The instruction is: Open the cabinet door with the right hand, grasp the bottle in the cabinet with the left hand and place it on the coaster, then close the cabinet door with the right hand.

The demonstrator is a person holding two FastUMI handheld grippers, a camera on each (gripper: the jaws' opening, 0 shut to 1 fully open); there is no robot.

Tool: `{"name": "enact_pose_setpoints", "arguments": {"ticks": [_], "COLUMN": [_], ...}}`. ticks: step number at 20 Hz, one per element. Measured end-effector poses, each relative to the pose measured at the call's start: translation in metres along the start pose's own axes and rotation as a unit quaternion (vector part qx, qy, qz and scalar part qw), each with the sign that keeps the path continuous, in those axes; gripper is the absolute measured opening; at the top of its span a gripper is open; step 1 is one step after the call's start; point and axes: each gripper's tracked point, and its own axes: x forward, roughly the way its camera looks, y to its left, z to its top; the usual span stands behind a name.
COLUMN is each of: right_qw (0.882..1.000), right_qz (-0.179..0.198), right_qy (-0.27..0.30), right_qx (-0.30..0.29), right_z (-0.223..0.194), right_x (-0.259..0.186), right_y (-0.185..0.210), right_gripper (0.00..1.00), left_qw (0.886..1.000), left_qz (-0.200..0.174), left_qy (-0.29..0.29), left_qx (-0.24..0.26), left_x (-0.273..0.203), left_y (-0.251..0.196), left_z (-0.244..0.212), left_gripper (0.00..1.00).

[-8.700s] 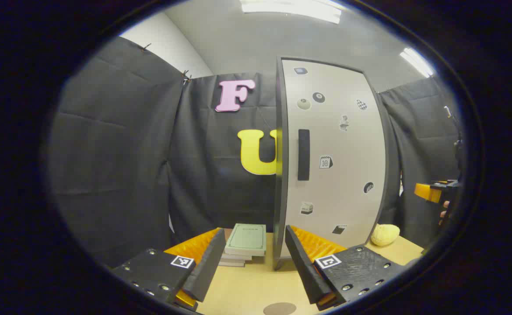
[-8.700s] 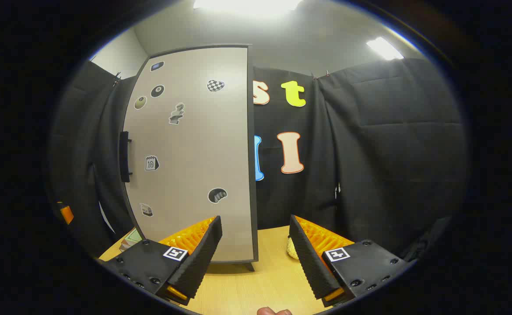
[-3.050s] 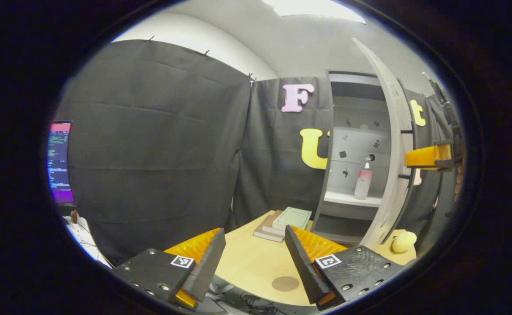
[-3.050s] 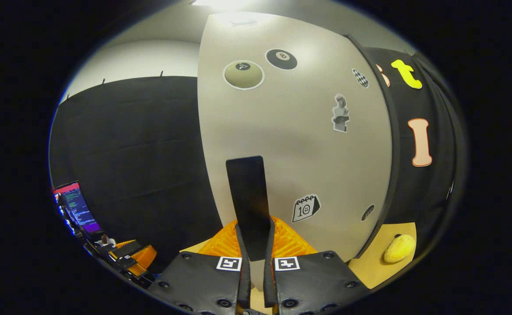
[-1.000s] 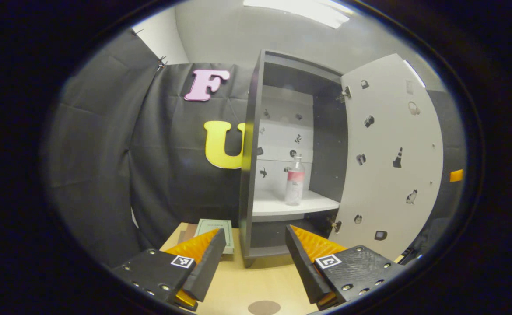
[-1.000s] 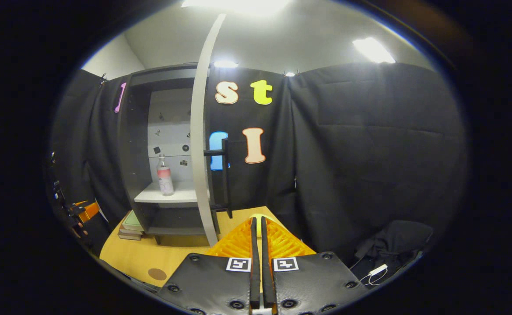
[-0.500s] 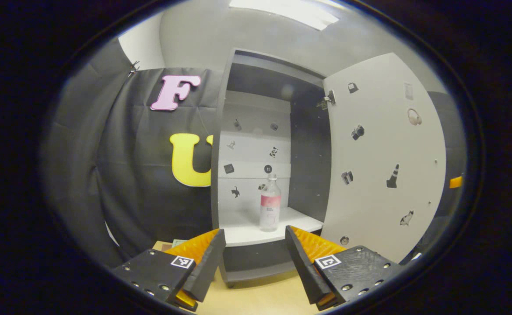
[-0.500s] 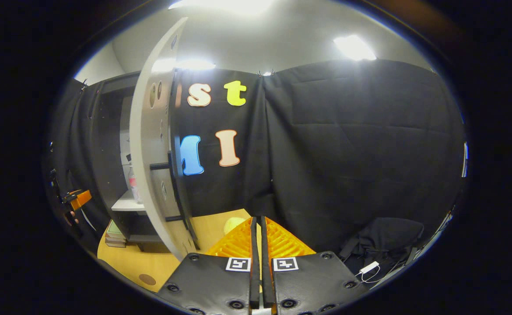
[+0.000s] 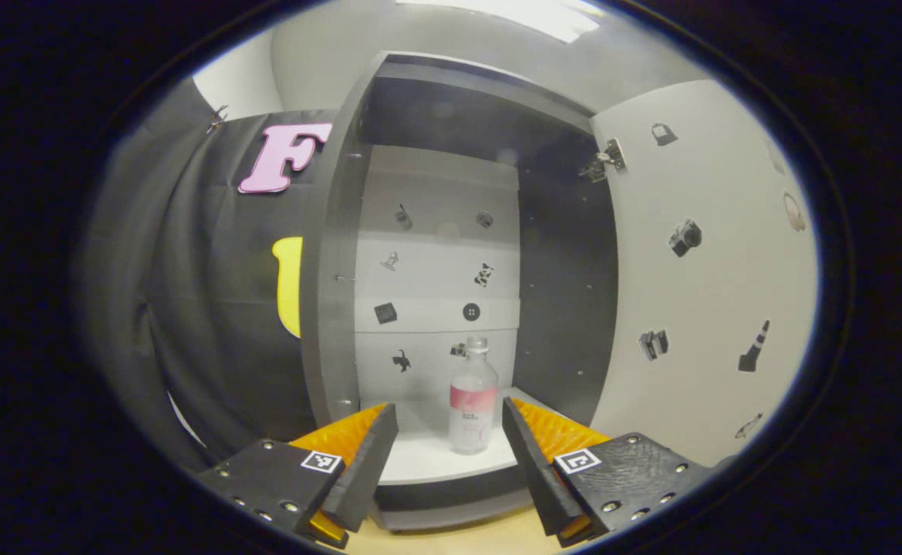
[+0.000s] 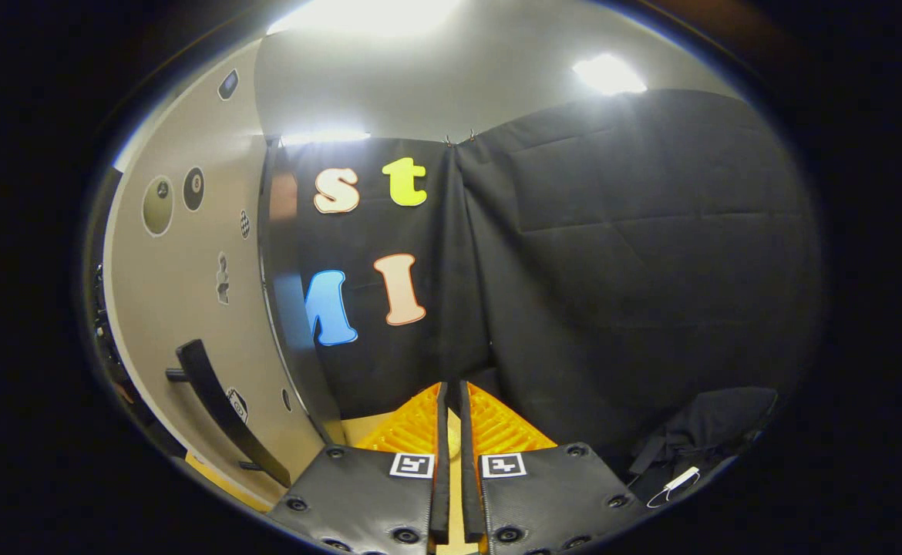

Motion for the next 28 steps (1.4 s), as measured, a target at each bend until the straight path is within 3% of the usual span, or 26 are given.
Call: {"name": "enact_pose_setpoints", "arguments": {"ticks": [1, 2, 4, 6, 8, 9, 10, 15, 23, 28], "right_qw": [1.000, 1.000, 1.000, 0.999, 0.999, 0.999, 0.999, 0.998, 0.998, 0.997], "right_qz": [0.006, 0.011, 0.008, 0.005, 0.004, 0.006, 0.007, 0.007, -0.005, -0.004], "right_qy": [-0.001, 0.003, 0.020, 0.031, 0.038, 0.043, 0.047, 0.056, 0.067, 0.072], "right_qx": [0.008, 0.013, 0.011, 0.008, 0.007, 0.006, 0.003, -0.018, -0.004, -0.004], "right_z": [0.002, -0.001, -0.011, -0.018, -0.025, -0.028, -0.032, -0.042, -0.050, -0.054], "right_x": [0.009, 0.021, 0.039, 0.057, 0.068, 0.073, 0.073, 0.103, 0.118, 0.127], "right_y": [0.004, 0.004, -0.001, -0.004, -0.005, -0.004, -0.005, -0.002, -0.015, -0.014], "right_gripper": [0.15, 0.18, 0.50, 0.64, 0.98, 0.98, 0.91, 0.91, 0.91, 0.91], "left_qw": [1.000, 1.000, 1.000, 1.000, 1.000, 1.000, 1.000, 1.000, 0.998, 0.998], "left_qz": [-0.005, -0.006, -0.011, -0.018, -0.016, -0.014, -0.015, -0.023, -0.040, -0.054], "left_qy": [-0.001, -0.003, -0.005, -0.006, -0.004, -0.003, -0.002, 0.000, 0.033, 0.045], "left_qx": [0.010, 0.016, 0.012, 0.007, 0.012, 0.014, 0.013, 0.010, 0.029, -0.001], "left_x": [0.011, 0.019, 0.038, 0.057, 0.073, 0.082, 0.092, 0.126, 0.166, 0.171], "left_y": [-0.006, -0.009, -0.018, -0.024, -0.023, -0.023, -0.022, -0.022, -0.025, -0.024], "left_z": [0.000, 0.000, -0.002, -0.002, -0.004, -0.005, -0.006, -0.017, -0.050, -0.065], "left_gripper": [0.83, 0.83, 0.85, 0.83, 0.82, 0.82, 0.82, 0.82, 0.84, 0.85]}}
